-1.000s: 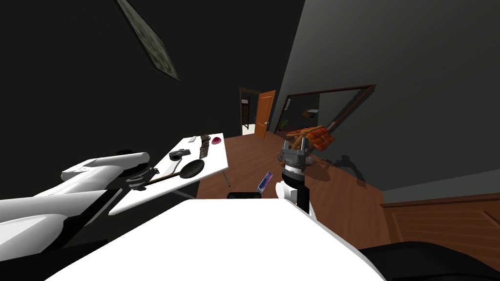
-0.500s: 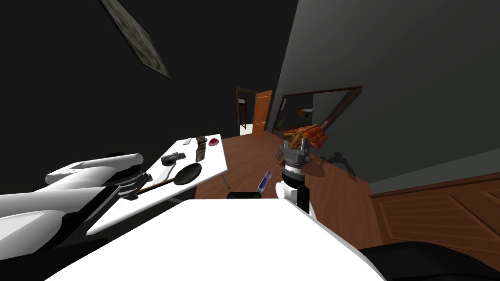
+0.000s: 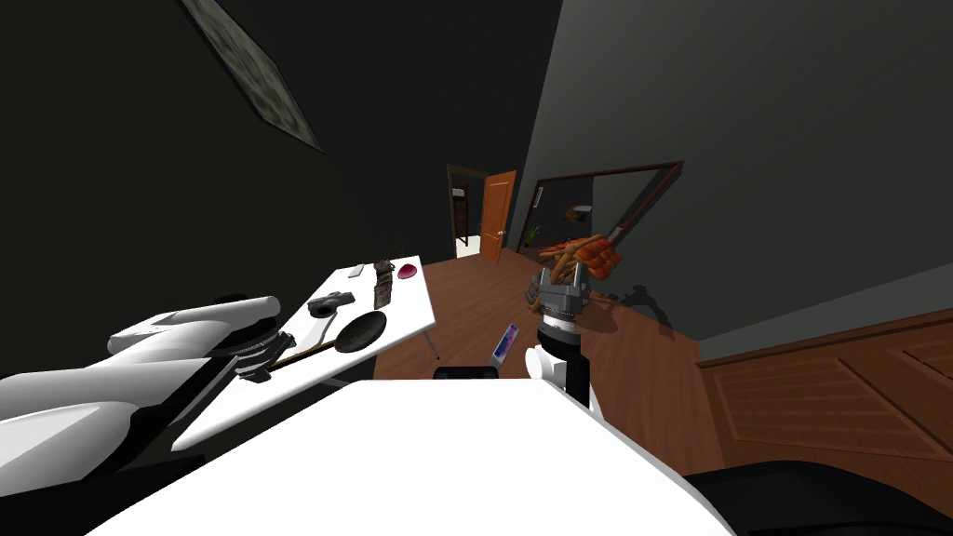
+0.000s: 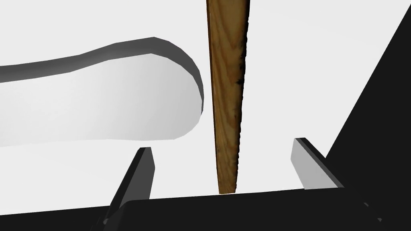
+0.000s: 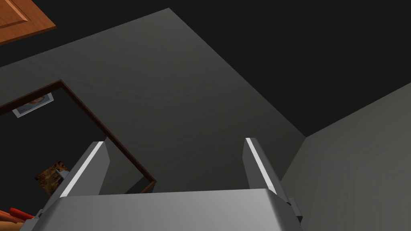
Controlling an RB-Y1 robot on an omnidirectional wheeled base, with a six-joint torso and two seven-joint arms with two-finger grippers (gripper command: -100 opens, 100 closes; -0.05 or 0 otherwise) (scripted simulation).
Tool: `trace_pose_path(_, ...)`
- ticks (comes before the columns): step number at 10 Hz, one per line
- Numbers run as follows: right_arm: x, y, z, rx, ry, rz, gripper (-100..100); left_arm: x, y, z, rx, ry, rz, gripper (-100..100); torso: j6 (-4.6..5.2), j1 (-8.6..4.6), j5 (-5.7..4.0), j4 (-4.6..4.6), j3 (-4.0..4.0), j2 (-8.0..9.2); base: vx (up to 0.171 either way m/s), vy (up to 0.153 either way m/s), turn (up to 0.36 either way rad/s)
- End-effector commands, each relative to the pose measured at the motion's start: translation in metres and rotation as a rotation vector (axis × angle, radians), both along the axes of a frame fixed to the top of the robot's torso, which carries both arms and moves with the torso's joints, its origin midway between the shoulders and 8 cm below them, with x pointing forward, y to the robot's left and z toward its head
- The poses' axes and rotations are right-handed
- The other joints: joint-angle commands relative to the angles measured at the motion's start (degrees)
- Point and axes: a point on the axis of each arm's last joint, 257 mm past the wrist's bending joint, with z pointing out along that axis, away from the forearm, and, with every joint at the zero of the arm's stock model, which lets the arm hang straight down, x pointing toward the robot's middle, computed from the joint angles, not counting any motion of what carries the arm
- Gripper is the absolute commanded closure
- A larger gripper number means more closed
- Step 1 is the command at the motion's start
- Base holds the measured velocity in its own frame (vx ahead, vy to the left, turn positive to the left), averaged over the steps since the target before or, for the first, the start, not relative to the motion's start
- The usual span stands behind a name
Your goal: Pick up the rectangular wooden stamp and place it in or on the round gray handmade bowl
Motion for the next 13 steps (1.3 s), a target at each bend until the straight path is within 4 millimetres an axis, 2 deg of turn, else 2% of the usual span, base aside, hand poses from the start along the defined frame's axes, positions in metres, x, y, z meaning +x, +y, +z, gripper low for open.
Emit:
trace_pose_path(1, 0.000, 0.000, 0.000, 0.000, 0.000, 0.000, 0, 0.000, 0.000, 0.000, 0.000, 0.000, 0.000, 100, 0.00, 0.00, 0.00, 0.00, 0.00, 0.00, -0.006, 0.003, 0.003)
trace_pose_path(5, 0.000, 0.000, 0.000, 0.000, 0.000, 0.000, 0, -0.001, 0.000, 0.000, -0.001, 0.002, 0.001, 100, 0.03, -0.03, 0.00, -0.04, -0.11, -0.19, 0.000, 0.000, 0.000)
trace_pose_path(6, 0.000, 0.000, 0.000, 0.000, 0.000, 0.000, 0, -0.001, 0.000, 0.000, -0.001, 0.002, 0.001, 0, 0.03, -0.03, 0.00, -0.04, -0.12, -0.20, 0.000, 0.000, 0.000)
trace_pose_path(7, 0.000, 0.000, 0.000, 0.000, 0.000, 0.000, 0, -0.001, 0.006, 0.016, -0.001, 0.005, -0.011, 100, 0.03, -0.03, 0.00, -0.04, -0.12, -0.20, 0.056, -0.051, 0.097)
trace_pose_path(8, 0.000, 0.000, 0.000, 0.000, 0.000, 0.000, 0, -0.001, 0.004, 0.008, 0.001, 0.001, -0.005, 100, -0.03, -0.21, -0.08, -0.05, -0.18, -0.33, 0.036, -0.031, 0.043)
trace_pose_path(9, 0.000, 0.000, 0.000, 0.000, 0.000, 0.000, 0, -0.002, 0.004, 0.010, 0.000, 0.003, -0.007, 0, 0.04, -0.19, -0.04, -0.07, -0.19, -0.31, 0.000, 0.000, 0.000)
trace_pose_path(10, 0.000, 0.000, 0.000, 0.000, 0.000, 0.000, 0, 0.000, 0.007, 0.023, -0.001, 0.003, -0.003, 100, 0.04, -0.10, -0.02, -0.05, -0.15, -0.25, 0.014, -0.069, -0.018)
trace_pose_path(13, 0.000, 0.000, 0.000, 0.000, 0.000, 0.000, 0, 0.001, 0.012, 0.047, -0.003, 0.003, 0.004, 100, 0.04, -0.48, -0.14, -0.04, -0.12, -0.21, 0.005, -0.100, 0.005)
